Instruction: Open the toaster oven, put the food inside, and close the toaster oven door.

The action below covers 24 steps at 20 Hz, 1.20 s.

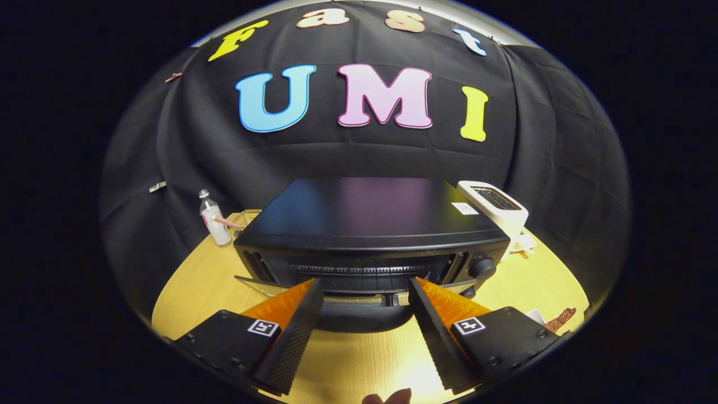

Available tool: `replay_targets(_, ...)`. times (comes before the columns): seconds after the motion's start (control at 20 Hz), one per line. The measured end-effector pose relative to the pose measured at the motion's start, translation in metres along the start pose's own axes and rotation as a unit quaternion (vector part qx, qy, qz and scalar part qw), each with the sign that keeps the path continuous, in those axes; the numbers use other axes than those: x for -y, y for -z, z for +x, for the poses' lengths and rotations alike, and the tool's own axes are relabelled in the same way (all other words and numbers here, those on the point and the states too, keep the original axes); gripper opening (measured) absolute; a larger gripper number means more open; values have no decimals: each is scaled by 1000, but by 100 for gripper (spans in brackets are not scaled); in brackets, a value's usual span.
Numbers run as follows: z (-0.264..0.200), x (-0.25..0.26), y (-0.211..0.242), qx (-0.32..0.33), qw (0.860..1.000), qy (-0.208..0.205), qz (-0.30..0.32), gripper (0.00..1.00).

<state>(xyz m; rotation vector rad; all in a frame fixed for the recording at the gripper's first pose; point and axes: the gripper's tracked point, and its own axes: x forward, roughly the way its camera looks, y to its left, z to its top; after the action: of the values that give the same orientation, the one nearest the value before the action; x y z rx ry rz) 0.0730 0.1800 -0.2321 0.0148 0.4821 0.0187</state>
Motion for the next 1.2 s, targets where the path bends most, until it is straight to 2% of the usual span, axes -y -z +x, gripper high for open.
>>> replay_targets(0.5,-32,-1,52,-38,999,0,-5,97)
replay_targets(0.8,-44,-1,104,-100,995,-3,-7,97)
replay_targets(1.2,-41,13,150,-153,988,-10,-22,97)
